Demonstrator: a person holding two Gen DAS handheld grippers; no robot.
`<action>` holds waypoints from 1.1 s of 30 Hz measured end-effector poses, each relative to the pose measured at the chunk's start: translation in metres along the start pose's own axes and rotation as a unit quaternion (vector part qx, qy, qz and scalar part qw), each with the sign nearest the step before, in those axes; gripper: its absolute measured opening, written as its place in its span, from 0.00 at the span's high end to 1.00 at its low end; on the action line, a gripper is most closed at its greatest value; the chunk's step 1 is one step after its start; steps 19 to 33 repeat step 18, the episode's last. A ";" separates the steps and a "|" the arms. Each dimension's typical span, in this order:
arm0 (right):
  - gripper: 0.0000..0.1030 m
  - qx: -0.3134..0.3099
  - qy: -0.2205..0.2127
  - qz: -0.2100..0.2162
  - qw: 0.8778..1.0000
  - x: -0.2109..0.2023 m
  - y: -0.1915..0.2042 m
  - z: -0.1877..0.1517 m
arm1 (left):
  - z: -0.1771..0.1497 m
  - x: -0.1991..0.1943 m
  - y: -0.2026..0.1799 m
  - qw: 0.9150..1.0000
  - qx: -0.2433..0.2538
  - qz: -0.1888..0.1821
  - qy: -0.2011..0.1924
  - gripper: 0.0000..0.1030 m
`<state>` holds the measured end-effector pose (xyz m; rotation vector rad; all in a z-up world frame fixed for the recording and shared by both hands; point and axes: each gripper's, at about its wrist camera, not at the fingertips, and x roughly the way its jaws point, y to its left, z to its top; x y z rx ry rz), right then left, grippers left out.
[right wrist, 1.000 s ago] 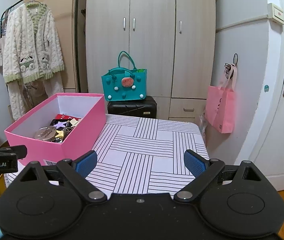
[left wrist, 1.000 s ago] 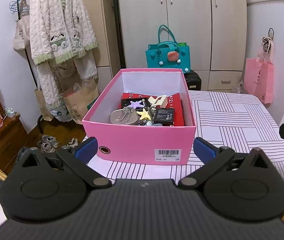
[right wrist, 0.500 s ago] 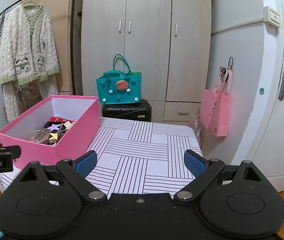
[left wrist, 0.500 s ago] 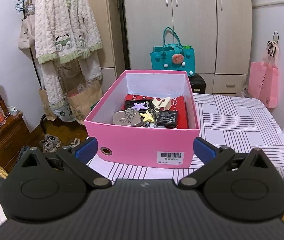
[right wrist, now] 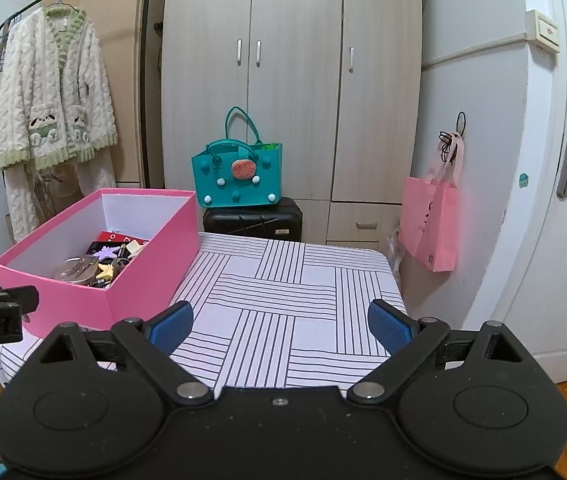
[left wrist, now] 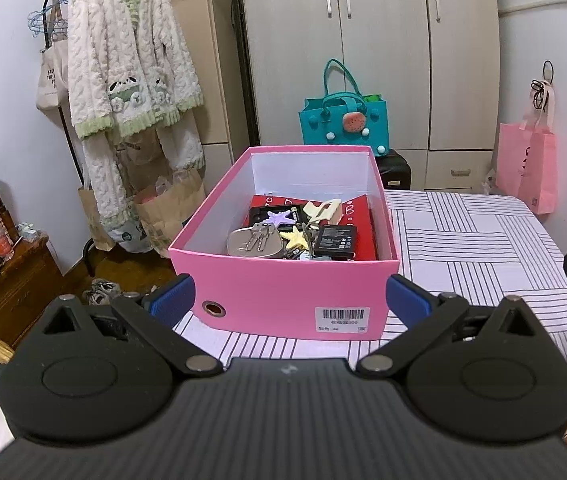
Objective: Organize rigid objects
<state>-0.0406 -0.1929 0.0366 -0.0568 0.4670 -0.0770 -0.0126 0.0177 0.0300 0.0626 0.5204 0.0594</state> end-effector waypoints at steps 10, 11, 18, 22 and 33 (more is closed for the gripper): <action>0.06 0.000 -0.002 0.001 1.000 -0.002 0.001 0.000 | -0.001 -0.002 0.006 1.000 -0.013 -0.004 0.002 0.00; 0.06 -0.001 -0.002 0.001 1.000 -0.002 0.001 0.000 | -0.002 -0.002 0.006 1.000 -0.013 -0.004 0.001 0.00; 0.06 -0.001 -0.003 0.002 1.000 -0.003 0.002 0.000 | -0.002 -0.003 0.006 1.000 -0.014 -0.004 0.001 0.00; 0.06 -0.001 -0.003 0.002 1.000 -0.003 0.002 0.000 | -0.002 -0.003 0.006 1.000 -0.014 -0.004 0.001 0.00; 0.06 -0.001 -0.003 0.002 1.000 -0.003 0.002 0.000 | -0.002 -0.003 0.006 1.000 -0.014 -0.004 0.001 0.00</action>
